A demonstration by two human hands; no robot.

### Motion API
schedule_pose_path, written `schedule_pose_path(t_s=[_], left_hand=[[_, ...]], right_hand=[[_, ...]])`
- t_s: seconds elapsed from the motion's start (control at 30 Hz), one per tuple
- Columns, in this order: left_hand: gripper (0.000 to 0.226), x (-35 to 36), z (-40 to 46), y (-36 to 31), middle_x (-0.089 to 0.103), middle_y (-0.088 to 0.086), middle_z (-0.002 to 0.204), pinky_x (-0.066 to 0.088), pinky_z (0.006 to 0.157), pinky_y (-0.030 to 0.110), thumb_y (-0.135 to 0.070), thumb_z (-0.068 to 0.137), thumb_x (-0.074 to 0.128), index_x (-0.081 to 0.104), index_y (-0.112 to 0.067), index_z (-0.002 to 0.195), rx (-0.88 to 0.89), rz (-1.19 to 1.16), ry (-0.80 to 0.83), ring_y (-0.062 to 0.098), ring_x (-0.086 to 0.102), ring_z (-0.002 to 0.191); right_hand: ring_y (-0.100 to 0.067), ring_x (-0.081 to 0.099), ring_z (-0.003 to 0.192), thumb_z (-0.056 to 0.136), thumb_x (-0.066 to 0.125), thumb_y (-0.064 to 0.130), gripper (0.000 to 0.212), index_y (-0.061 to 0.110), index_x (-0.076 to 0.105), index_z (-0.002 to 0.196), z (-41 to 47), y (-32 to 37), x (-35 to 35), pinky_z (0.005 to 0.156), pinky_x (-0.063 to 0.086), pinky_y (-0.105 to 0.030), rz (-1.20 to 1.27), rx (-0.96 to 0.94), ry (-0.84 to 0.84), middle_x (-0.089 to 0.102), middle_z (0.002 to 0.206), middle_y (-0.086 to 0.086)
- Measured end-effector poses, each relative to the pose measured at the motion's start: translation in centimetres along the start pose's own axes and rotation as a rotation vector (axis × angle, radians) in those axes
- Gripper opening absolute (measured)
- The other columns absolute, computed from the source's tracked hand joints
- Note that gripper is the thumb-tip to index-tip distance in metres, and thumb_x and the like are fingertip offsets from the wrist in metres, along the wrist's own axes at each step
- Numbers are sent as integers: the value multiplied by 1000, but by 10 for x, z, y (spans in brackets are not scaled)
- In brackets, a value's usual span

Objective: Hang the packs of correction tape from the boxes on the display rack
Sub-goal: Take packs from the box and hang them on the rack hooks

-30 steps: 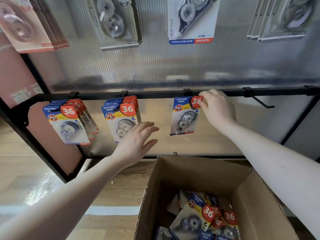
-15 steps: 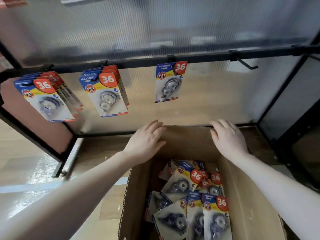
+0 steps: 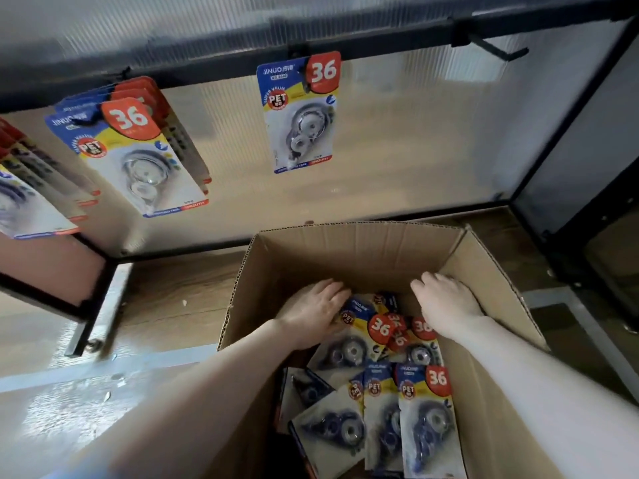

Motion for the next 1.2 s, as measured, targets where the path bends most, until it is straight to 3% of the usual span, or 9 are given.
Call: schedule_pose_path(t_s=[0.17,0.3,0.43,0.57,0.67,0.9,1.03,1.13,1.2], left_hand=[[70,13,36,-15,10,3,157,10,116,35,-46,94,44,11,-19,149,107,54,14,20,6,144],[66,25,49,-22,18,4,155,17,114,35,-41,94,46,17,-16,148,179,98,52,22,14,142],[58,25,50,-18,42,6,138,32,100,34,-37,89,55,35,-13,139,137,46,-6,23,38,125],[39,18,48,2,57,5,119,44,81,32,-34,86,63,53,-17,120,4,-221,47,21,54,105],[27,9,43,18,62,2,107,46,71,30,-32,84,65,60,-19,107,-47,-330,121,17,56,92],[27,-12,24,30,61,4,104,46,81,34,-32,92,54,64,-10,103,1,-267,300,20,56,93],[32,-17,13,37,61,13,90,42,73,34,-29,94,50,63,-1,87,-20,-245,355,25,54,82],[30,-19,8,42,63,14,95,40,71,31,-29,93,52,64,-1,90,-34,-234,343,26,55,84],[28,-19,8,46,63,10,104,40,72,28,-30,91,56,65,-5,99,-55,-221,310,24,56,92]], right_hand=[[-26,49,114,90,41,3,35,10,47,123,11,4,32,91,42,-33,87,56,184,49,122,-8],[-27,45,122,89,45,1,51,9,34,138,13,6,66,97,39,-33,144,48,320,43,133,-11],[-27,32,134,88,47,3,63,15,23,146,13,7,89,108,33,-35,311,58,367,34,145,-8],[-24,39,131,88,47,7,64,22,25,146,19,12,86,105,38,-35,654,171,323,35,147,-6],[-23,45,125,87,49,8,58,20,35,142,26,17,85,100,41,-32,877,261,324,43,143,-7],[-26,56,106,85,51,7,33,14,63,115,35,13,85,90,47,-36,1434,531,253,63,112,-11],[-28,63,90,86,54,9,23,2,64,106,44,16,79,69,49,-30,1644,660,134,66,93,-14],[-27,63,90,88,52,20,24,2,63,99,43,20,77,70,51,-32,1810,735,202,66,95,-16],[-27,63,90,86,62,27,26,4,64,97,43,20,79,75,52,-34,1831,775,188,66,95,-15]])
Point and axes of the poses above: each hand's wrist, its own z-axis towards the middle knuckle, its own x-axis out of the palm, y = z × x, the point moved 5 cm from there along z, towards the middle knuckle
